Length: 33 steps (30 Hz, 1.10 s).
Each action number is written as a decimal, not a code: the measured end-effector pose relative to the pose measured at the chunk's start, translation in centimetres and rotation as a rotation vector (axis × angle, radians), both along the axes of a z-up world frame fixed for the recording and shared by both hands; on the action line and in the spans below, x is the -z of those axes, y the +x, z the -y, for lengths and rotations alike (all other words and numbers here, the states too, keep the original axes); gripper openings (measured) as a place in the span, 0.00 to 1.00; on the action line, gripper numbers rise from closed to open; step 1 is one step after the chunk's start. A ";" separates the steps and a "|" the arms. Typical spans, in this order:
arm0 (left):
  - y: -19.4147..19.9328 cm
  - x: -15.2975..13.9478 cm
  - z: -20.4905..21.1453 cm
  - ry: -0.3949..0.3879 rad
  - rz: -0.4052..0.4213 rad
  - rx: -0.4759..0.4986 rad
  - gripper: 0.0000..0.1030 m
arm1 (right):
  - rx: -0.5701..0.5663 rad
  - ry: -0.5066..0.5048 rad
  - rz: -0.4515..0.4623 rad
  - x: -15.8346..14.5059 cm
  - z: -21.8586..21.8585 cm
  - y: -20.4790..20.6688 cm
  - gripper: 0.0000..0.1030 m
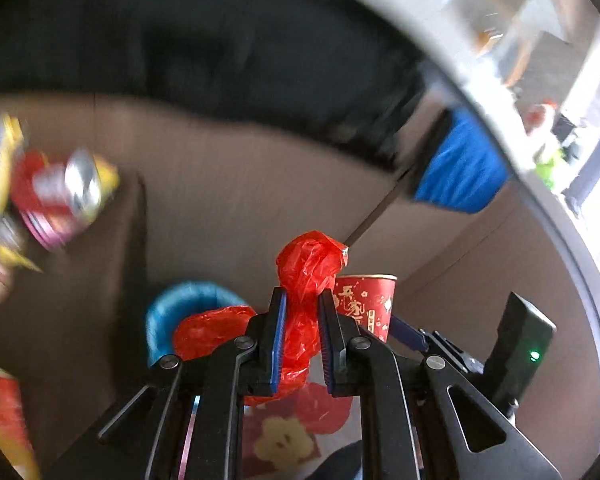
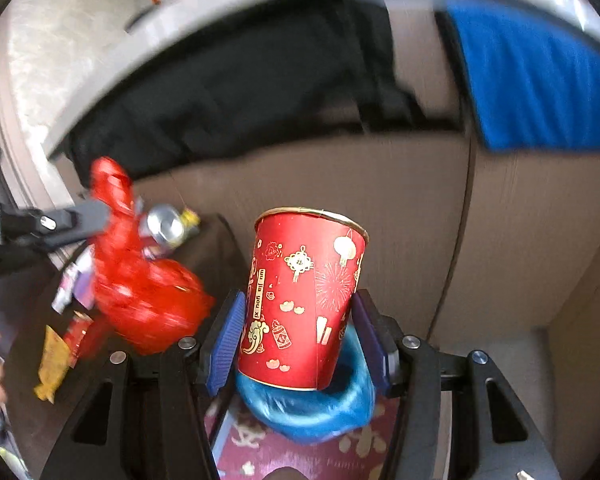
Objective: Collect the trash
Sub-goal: 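Carry cup and bag over the blue-lined bin and open both tools, then grasp the red snack wrapper with the right tool while the left tool grasps the tissue pack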
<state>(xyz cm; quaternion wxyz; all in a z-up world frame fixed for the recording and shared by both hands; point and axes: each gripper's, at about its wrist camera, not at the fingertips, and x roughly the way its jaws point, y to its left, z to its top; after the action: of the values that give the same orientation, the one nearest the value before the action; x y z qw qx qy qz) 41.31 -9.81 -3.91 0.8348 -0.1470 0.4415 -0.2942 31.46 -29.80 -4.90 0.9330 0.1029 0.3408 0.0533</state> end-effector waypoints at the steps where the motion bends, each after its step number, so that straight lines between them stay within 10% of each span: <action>1: 0.7 1.7 0.4 0.004 -0.033 -0.007 0.15 | -0.001 0.005 -0.023 1.2 0.2 0.6 0.50; 7: 4.9 9.9 2.3 0.071 -0.170 -0.054 0.16 | -0.023 0.066 -0.155 9.4 0.7 5.9 0.50; 18: 7.0 12.1 1.4 0.116 -0.213 -0.052 0.31 | -0.006 0.169 -0.267 17.8 0.2 10.6 0.54; 27: 3.7 5.8 -0.5 0.083 -0.097 -0.054 0.31 | -0.023 0.111 -0.238 15.2 -0.6 8.4 0.53; 33: -1.6 0.6 -5.8 0.152 0.027 -0.091 0.31 | -0.134 0.032 -0.110 7.7 -4.1 5.4 0.53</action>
<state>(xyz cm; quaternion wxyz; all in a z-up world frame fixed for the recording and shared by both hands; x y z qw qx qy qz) 39.74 -4.02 -4.47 0.8619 -0.0992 0.4440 -0.2238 36.84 -25.71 -12.65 0.9054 0.0976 0.3968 0.1152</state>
